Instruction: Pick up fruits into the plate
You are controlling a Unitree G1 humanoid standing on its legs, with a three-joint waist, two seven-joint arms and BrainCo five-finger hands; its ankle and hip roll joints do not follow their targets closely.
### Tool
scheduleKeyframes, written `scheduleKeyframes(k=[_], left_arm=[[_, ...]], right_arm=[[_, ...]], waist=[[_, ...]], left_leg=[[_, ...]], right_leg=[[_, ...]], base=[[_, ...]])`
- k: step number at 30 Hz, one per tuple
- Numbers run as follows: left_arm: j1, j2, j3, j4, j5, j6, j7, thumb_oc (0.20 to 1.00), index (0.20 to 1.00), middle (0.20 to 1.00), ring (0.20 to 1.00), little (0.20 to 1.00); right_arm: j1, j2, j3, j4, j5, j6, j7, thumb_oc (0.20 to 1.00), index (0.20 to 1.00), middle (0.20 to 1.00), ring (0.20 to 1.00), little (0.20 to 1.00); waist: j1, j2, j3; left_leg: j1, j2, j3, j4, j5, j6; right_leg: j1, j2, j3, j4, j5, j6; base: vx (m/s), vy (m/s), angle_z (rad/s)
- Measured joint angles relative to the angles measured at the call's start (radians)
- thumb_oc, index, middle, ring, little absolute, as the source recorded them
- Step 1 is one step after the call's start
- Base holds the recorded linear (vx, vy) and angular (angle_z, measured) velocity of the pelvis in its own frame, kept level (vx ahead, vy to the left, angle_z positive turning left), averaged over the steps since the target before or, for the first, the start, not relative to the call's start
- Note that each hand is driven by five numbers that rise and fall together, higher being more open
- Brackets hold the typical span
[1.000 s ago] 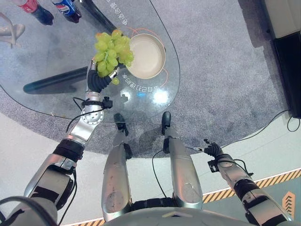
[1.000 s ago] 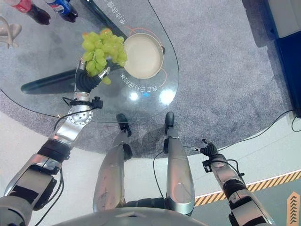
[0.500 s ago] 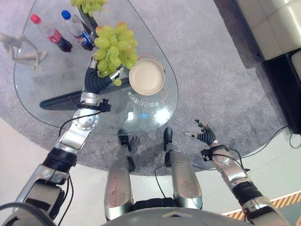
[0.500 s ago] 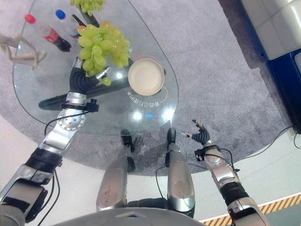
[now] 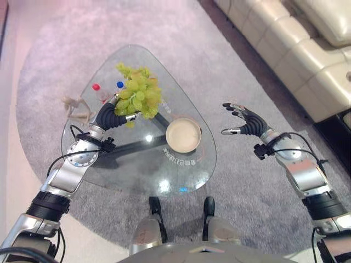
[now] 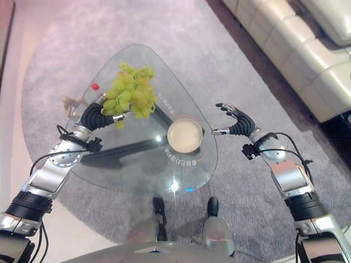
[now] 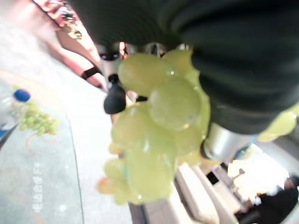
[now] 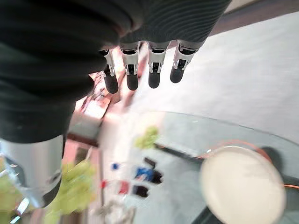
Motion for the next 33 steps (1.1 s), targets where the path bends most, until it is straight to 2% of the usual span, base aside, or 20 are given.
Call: scheduleKeyframes(k=[7, 14, 23, 33], left_arm=[[0.016, 0.048, -0.017, -0.002, 0.040, 0.017, -0.122, 0.200, 0.200, 0.200, 0.200, 0.200], [0.021, 0.050, -0.088, -0.002, 0.079, 0.017, -0.161, 0.200, 0.200, 0.200, 0.200, 0.200], [0.021, 0.049, -0.137, -0.003, 0.137, 0.015, -0.180, 0.200, 0.200, 0.200, 0.200, 0.200], [0.024, 0.046, -0.165, -0.003, 0.157, 0.014, -0.188, 0.200, 0.200, 0.200, 0.200, 0.200]], right_arm=[[-0.022, -0.029, 0.116, -0.055, 0.121, 0.116, 0.139, 1.000, 1.000, 1.000, 1.000, 1.000], [-0.045, 0.007, 0.200, -0.067, 0.228, 0.188, 0.156, 1.000, 1.000, 1.000, 1.000, 1.000], [-0.075, 0.055, 0.269, -0.099, 0.278, 0.227, 0.135, 1.000, 1.000, 1.000, 1.000, 1.000], [-0.075, 0.055, 0.274, -0.116, 0.287, 0.236, 0.093, 1.000, 1.000, 1.000, 1.000, 1.000]], waist=[[0.020, 0.002, -0.053], [0.025, 0.003, -0.068], [0.021, 0.005, -0.071], [0.021, 0.005, -0.083]], left_leg=[[0.032, 0.000, 0.003, 0.000, -0.010, -0.005], [0.034, 0.000, 0.003, 0.000, -0.010, -0.005], [0.043, 0.001, 0.014, -0.001, -0.010, -0.005], [0.048, 0.001, 0.031, -0.001, -0.014, -0.001]], right_leg=[[0.036, 0.000, 0.000, -0.018, 0.000, 0.000], [0.037, -0.001, 0.000, -0.018, 0.000, 0.000], [0.041, -0.001, 0.007, -0.018, 0.000, 0.000], [0.035, -0.002, 0.023, -0.018, 0.000, 0.000]], base=[[0.03, 0.001, -0.01], [0.00, 0.000, 0.00], [0.00, 0.002, -0.01], [0.01, 0.010, -0.04]])
